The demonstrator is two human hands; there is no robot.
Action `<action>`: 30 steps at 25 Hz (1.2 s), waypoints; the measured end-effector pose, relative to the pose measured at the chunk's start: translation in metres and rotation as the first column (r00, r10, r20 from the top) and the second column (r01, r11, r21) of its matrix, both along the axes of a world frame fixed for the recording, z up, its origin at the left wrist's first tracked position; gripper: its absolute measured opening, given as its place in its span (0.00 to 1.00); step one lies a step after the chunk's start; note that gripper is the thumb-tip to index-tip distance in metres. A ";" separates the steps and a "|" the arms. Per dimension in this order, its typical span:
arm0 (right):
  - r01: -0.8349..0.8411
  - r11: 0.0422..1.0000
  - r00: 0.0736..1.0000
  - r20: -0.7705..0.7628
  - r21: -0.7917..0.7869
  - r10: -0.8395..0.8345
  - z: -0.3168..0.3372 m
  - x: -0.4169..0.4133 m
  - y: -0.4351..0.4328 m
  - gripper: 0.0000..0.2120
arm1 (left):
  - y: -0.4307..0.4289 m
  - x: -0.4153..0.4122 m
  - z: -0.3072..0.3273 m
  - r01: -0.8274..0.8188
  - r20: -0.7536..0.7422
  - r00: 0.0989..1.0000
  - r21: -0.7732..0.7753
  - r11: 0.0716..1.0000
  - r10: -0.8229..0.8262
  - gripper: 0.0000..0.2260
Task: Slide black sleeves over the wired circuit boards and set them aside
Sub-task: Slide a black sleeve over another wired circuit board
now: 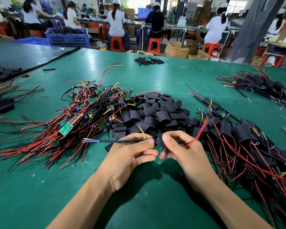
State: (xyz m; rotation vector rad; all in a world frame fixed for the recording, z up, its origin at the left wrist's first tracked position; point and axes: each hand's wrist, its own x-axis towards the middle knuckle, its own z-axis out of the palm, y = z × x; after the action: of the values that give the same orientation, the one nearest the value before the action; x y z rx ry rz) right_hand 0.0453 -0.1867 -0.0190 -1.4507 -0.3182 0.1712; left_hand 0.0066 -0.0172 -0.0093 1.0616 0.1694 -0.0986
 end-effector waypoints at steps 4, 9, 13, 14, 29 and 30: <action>-0.032 0.999 0.998 -0.062 -0.031 0.030 0.002 0.001 0.002 0.21 | -0.004 -0.001 -0.001 -0.012 0.051 0.999 0.087 0.996 0.007 0.12; -0.025 1.000 0.990 -0.138 0.006 0.026 0.001 0.003 0.004 0.29 | -0.006 -0.001 -0.001 -0.022 0.019 1.000 0.041 0.999 0.021 0.08; -0.016 0.994 0.962 -0.269 0.105 0.044 0.002 0.009 0.004 0.32 | -0.003 0.001 -0.002 -0.082 0.024 0.996 0.019 0.996 0.081 0.06; -0.019 0.994 0.955 -0.292 0.109 0.050 0.002 0.009 0.003 0.32 | -0.002 0.002 -0.003 -0.100 0.026 0.995 0.018 0.995 0.100 0.06; -0.040 0.972 0.963 -0.250 0.230 0.099 0.008 -0.001 0.007 0.06 | 0.001 0.003 -0.006 -0.042 0.082 0.996 0.134 0.990 0.032 0.16; 0.051 0.957 0.965 -0.260 0.287 0.027 0.011 0.002 0.006 0.09 | 0.002 0.003 -0.006 -0.041 0.096 0.995 0.092 0.995 0.032 0.17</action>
State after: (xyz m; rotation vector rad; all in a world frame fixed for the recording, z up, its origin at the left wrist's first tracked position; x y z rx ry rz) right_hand 0.0470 -0.1809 -0.0077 -1.1206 -0.1114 0.2909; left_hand 0.0092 -0.0155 -0.0148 1.1543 0.1087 -0.0068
